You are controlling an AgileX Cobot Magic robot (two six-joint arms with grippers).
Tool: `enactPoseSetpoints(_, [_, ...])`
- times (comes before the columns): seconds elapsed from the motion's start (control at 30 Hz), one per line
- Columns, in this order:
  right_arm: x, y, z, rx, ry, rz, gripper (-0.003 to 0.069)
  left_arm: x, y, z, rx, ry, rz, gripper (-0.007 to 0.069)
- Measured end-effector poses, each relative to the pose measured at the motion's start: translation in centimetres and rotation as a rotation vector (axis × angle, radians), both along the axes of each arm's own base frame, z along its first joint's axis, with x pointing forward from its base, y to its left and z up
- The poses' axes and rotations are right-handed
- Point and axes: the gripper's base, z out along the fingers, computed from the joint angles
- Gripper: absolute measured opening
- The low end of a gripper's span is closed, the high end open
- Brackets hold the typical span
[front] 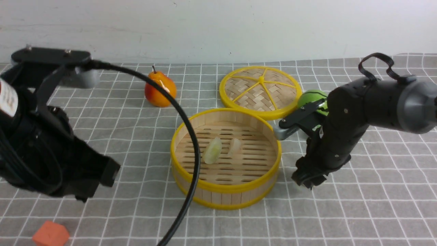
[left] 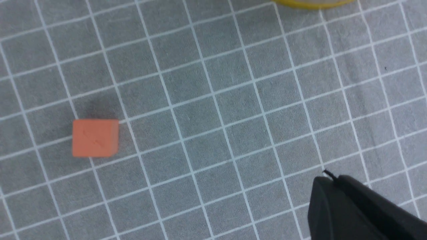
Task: Put the dumplings into the steamer on the table with the grey tablecloth.
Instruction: 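Reach for and grasp a dumpling lying on the table beside the steamer, then place the dumpling in the bamboo steamer basket with the right gripper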
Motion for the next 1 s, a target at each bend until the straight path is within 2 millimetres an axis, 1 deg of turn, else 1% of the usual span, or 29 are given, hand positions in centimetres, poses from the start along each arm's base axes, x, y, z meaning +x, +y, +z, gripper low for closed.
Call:
enactPoseSetpoints(0.03, [0.0,0.0,0.0,0.0,0.0,0.0,0.0419,0.0,0.0,0.0,-0.003,-0.002,0.0,-0.0014])
enactPoseSetpoints(0.07, [0.1,0.1,-0.6,-0.008,0.011,0.034,0.0419,-0.4,0.1,-0.4,-0.007,0.009,0.0,-0.0014])
enactPoseSetpoints(0.13, [0.2,0.1,-1.1,-0.018,0.023,0.059,0.0415,-0.5,0.1,-0.6,-0.009,0.017,-0.001,-0.0014])
enactPoseSetpoints(0.2, [0.2,0.2,-1.1,-0.019,0.022,0.07,0.039,-0.6,0.1,-0.6,-0.014,0.019,-0.001,-0.0014])
enactPoseSetpoints(0.3, [0.2,0.2,-1.1,-0.024,0.022,0.076,0.0297,-0.6,0.1,-0.6,-0.019,0.016,-0.001,-0.0014])
enactPoseSetpoints(0.33, [0.3,0.1,-0.9,-0.03,0.023,0.079,0.0228,-0.6,0.1,-0.5,-0.02,0.014,-0.001,-0.0014])
enactPoseSetpoints(0.37, [0.3,0.1,-0.9,-0.03,0.023,0.079,0.0228,-0.6,0.1,-0.5,-0.02,0.014,-0.001,-0.0014])
enactPoseSetpoints(0.4, [0.5,0.2,-0.5,-0.033,0.02,0.08,0.0193,-0.6,0.1,-0.5,-0.023,0.012,-0.001,-0.0014])
enactPoseSetpoints(0.57, [1.0,0.6,1.6,-0.027,0.031,0.041,0.0198,-1.3,0.5,0.0,-0.036,-0.015,-0.001,-0.0014])
enactPoseSetpoints(0.6, [1.1,1.4,3.3,-0.003,0.015,0.027,0.0198,-1.6,0.7,0.3,-0.045,-0.03,-0.002,-0.0014])
enactPoseSetpoints(0.63, [0.9,2.1,4.6,0.018,0.004,0.028,0.0198,-1.8,0.8,0.4,-0.049,-0.038,-0.002,-0.0014])
enactPoseSetpoints(0.67, [0.9,2.3,4.8,0.022,0.005,0.029,0.0198,-1.9,0.8,0.5,-0.051,-0.041,-0.002,-0.0014])
enactPoseSetpoints(0.7, [0.2,4.1,6.9,0.07,-0.01,0.05,0.0198,-2.3,1.1,0.8,-0.061,-0.058,-0.002,-0.0014])
enactPoseSetpoints(0.73, [0.3,4.1,7.2,0.073,-0.017,0.05,0.0198,-2.4,1.1,0.9,-0.062,-0.06,-0.002,-0.0014])
enactPoseSetpoints(0.77, [-0.5,6.5,8.9,0.124,-0.039,0.093,0.0198,-2.9,1.4,1.3,-0.073,-0.08,-0.002,-0.0014])
enactPoseSetpoints(0.8, [-0.6,7.0,9.2,0.137,-0.047,0.101,0.0198,-3.0,1.5,1.4,-0.076,-0.086,-0.002,-0.0014])
enactPoseSetpoints(0.83, [-1.0,8.1,9.7,0.161,-0.059,0.123,0.0198,-3.3,1.6,1.6,-0.082,-0.096,-0.002,-0.0014])
enactPoseSetpoints(0.87, [-1.4,9.3,9.7,0.182,-0.061,0.144,0.0198,-3.6,1.8,1.8,-0.089,-0.108,-0.003,-0.0014])
enactPoseSetpoints(0.93, [-1.8,10.9,9.0,0.205,-0.055,0.154,0.0198,-4.1,2.1,2.1,-0.097,-0.126,-0.003,-0.0014])
enactPoseSetpoints(1.0, [-1.8,11.9,7.9,0.211,-0.048,0.152,0.0198,-4.4,2.3,2.4,-0.102,-0.142,-0.002,-0.0014])
